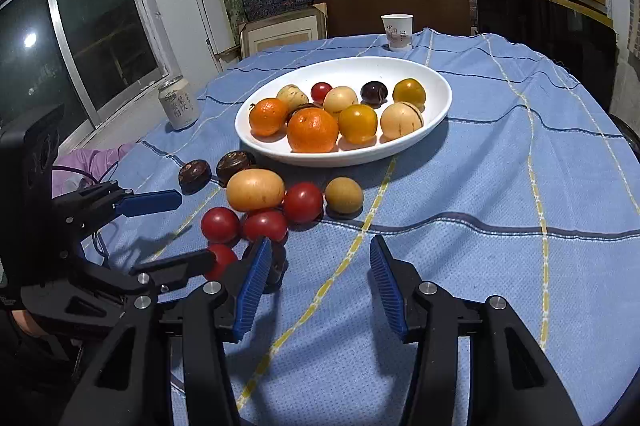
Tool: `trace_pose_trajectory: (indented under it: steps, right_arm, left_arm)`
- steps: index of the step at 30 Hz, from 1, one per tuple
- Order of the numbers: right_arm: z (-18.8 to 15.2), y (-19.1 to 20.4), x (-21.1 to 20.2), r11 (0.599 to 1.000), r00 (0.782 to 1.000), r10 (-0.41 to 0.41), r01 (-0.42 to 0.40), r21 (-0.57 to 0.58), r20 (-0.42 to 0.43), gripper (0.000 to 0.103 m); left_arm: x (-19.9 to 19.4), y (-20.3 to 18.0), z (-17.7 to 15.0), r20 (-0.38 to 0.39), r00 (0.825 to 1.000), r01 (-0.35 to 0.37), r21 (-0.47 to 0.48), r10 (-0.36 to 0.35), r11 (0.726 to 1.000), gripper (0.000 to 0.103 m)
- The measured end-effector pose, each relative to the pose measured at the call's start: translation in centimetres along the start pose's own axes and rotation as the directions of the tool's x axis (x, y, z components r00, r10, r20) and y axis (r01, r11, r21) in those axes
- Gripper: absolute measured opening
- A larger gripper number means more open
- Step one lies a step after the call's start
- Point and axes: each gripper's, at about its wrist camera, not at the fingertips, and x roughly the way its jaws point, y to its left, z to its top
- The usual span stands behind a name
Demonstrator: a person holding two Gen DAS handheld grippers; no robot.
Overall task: Organize fruits
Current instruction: 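Grasp a red cherry tomato with the left tool while the right tool grasps a dark plum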
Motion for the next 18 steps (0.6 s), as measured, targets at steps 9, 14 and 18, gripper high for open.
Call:
trace_pose_trajectory:
  steps: [9, 14, 18]
  right_arm:
    - [-0.5, -0.4, -0.5, 1.000, 1.000, 0.003, -0.004, 0.010, 0.022, 0.052]
    - [-0.6, -0.4, -0.7, 1.000, 0.999, 0.003, -0.003, 0.008, 0.034, 0.052]
    - [-0.6, -0.6, -0.8, 1.000, 0.999, 0.007, -0.007, 0.017, 0.040, 0.052]
  left_arm:
    - [0.4, -2.8, -0.9, -0.030, 0.998, 0.057, 0.052, -0.055, 0.997, 0.050]
    - [1.0, -4.0, -1.0, -0.053, 0.996, 0.079, 0.077, -0.075, 0.994, 0.036]
    - [1.3, -4.1, -0.8, -0.058, 0.994, 0.091, 0.069, -0.087, 0.993, 0.031]
